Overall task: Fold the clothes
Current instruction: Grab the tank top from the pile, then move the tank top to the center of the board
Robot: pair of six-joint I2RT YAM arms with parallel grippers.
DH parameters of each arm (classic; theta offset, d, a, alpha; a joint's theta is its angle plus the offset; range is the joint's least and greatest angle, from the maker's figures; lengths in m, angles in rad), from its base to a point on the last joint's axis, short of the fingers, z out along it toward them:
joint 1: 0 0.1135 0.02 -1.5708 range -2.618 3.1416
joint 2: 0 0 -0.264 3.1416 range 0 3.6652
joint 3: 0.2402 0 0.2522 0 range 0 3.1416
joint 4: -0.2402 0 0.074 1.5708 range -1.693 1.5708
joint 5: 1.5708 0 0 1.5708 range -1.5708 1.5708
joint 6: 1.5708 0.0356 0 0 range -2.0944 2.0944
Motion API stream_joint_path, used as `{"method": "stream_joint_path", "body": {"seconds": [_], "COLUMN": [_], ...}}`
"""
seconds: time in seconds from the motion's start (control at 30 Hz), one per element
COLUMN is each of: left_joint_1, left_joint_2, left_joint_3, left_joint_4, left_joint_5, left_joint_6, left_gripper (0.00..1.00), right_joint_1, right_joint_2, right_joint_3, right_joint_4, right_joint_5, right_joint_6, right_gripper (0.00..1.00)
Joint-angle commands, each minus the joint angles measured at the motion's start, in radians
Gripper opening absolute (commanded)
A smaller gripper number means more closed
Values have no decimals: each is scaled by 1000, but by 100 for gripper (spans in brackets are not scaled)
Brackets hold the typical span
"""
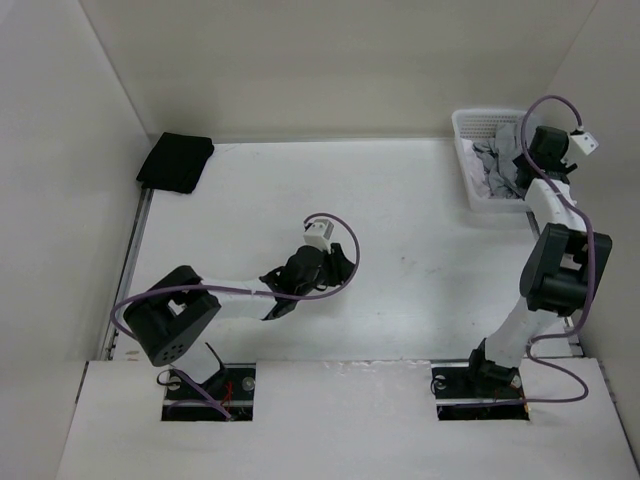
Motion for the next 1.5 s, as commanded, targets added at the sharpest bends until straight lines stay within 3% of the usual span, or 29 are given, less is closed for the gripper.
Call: {"method": "stream_joint_path", "body": {"seconds": [0.0,0.17,0.27,0.37,0.4,0.47,0.5,0.53,0.73,0.93,1.2,1.3,1.47], "left_joint_1": [11,19,25,31,31,31,31,31,31,35,118,187,302], "left_joint_2": [-27,-5,7,18,22,32,39,42,47,36,-46,-127,-335], "left_joint_3": [-11,-8,-1,0,0,2,5,5,8,-1,-56,-83,-129], "left_joint_4": [81,95,95,98,101,106,110,110,115,127,141,123,23], "left_joint_5": [21,53,70,83,87,98,107,110,118,118,107,112,84], "left_joint_6": [-18,-38,-47,-60,-64,-70,-77,-78,-81,-83,-124,-158,-187], "left_gripper": [37,37,37,37,37,37,37,37,37,37,36,36,36], "right_joint_1": [-51,-96,-107,-108,-108,-108,-105,-104,-87,17,327,573,855], "right_joint_2": [93,202,260,286,288,277,251,231,-13,-338,-738,-860,-904], "right_joint_3": [126,184,223,220,213,191,162,142,-10,-124,-211,-189,-285], "right_joint_4": [11,30,21,50,68,110,149,172,326,390,360,293,295], "right_joint_5": [16,-47,-119,-183,-199,-208,-203,-197,-165,-160,-174,-188,-171], "right_joint_6": [-13,-14,-11,-11,-5,0,0,-2,1,-13,6,1,56], "right_gripper": [61,63,60,49,34,20,8,6,1,1,2,3,4]}}
